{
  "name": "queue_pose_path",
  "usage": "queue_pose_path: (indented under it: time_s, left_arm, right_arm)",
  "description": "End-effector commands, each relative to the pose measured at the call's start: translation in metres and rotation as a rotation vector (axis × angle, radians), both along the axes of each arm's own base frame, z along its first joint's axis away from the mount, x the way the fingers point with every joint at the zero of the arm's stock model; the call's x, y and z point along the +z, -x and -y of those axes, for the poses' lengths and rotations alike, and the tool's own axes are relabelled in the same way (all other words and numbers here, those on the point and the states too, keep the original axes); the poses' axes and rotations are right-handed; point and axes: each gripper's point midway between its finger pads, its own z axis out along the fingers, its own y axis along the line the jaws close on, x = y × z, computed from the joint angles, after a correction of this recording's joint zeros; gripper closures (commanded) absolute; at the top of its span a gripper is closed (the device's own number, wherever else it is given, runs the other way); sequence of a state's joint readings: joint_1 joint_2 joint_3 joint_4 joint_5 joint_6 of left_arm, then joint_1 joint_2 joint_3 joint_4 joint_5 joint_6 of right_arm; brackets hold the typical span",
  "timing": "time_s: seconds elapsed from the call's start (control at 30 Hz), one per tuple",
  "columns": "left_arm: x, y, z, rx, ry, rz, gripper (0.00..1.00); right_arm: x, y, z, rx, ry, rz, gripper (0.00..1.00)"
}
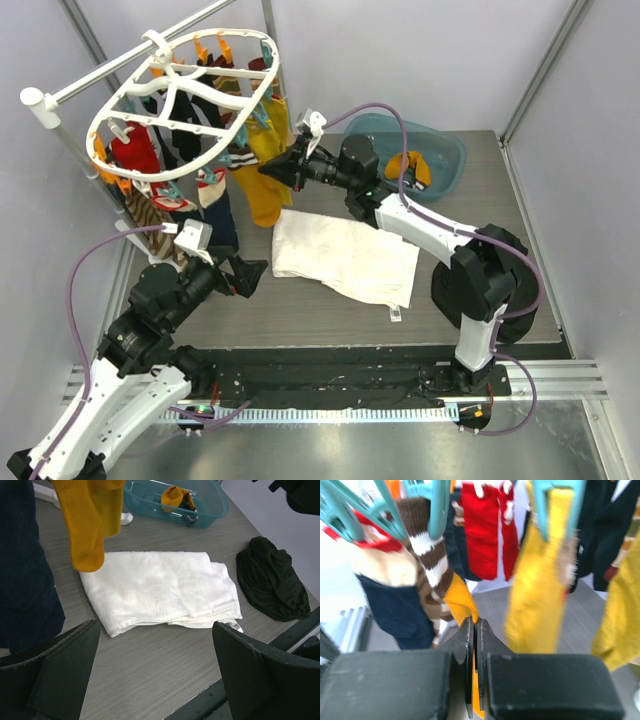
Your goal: Remove the socks clipped to the hanger
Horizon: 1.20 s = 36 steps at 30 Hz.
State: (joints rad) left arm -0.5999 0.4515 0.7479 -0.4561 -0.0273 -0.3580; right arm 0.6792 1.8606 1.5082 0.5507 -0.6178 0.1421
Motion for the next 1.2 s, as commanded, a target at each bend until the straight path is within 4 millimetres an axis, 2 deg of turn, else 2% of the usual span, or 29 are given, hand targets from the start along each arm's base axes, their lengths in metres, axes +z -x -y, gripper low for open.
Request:
queue_pose_path:
  time_s: [0.0,0.1,0.33,0.5,0.67,0.77,0.9,1.03,1.17]
  left_arm:
    - [0.010,-0.005,-0.005,0.031,-0.008,0.025,0.00]
    - [0.010,-0.007,-0.007,0.048,-0.010,0.024,0.00]
    - [0.020,-0.015,-0.014,0.116,0.010,0.040,0.00]
    - [0.041,-0.020,-0.014,0.119,0.012,0.094,0.00]
    - [0.069,-0.029,-0.013,0.133,0.024,0.152,0.00]
    - [0.075,-0.034,-0.007,0.125,0.032,0.156,0.00]
    - [0.079,-0.035,0.004,0.084,0.058,0.158,0.01]
    - [0.077,-0.041,0.002,0.117,0.066,0.144,0.02]
    - [0.073,-0.045,0.001,0.133,0.059,0.143,0.10]
  right_arm:
    - [0.058,0.025,0.009,-0.002,-0.097,-0.020,0.99]
    - [0.057,0.035,0.009,0.023,-0.109,-0.084,0.99]
    - [0.071,0.060,0.009,0.028,-0.123,-0.165,0.99]
    - [0.078,0.078,0.012,0.016,-0.154,-0.262,0.99]
    - [0.085,0.101,0.004,0.071,-0.171,-0.302,0.99]
    - [0.092,0.111,0.000,0.100,-0.195,-0.323,0.99]
    - [0.098,0.123,-0.006,0.112,-0.211,-0.327,0.99]
    - [0.101,0.128,-0.009,0.108,-0.223,-0.332,0.99]
    - [0.099,0.128,-0.011,0.100,-0.232,-0.352,0.99]
